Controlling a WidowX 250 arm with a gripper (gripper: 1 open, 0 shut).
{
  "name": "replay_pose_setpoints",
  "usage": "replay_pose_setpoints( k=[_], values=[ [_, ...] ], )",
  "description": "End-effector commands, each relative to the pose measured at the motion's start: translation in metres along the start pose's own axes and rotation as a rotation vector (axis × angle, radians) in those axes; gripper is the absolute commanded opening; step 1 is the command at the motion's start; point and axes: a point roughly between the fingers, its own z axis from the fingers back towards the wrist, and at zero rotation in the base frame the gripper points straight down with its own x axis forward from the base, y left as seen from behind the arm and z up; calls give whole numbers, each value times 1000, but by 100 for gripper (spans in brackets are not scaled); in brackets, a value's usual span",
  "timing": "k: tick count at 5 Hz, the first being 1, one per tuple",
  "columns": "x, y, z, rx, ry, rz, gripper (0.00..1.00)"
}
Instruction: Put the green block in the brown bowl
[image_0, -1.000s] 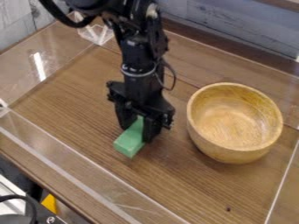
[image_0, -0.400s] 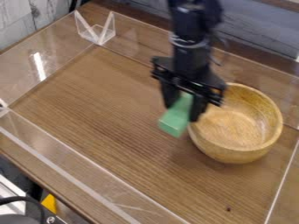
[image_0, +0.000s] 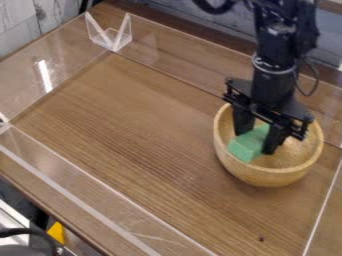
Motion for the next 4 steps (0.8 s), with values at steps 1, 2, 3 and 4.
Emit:
replay_pose_setpoints(
  k=[1, 2, 3, 4],
  values=[
    [11, -2, 17, -5, -56, -19, 0],
    [11, -2, 23, -8, -64, -22, 0],
    [11, -2, 29, -10, -71, -26, 0],
    [13, -1, 33, -11, -80, -31, 0]
  ],
)
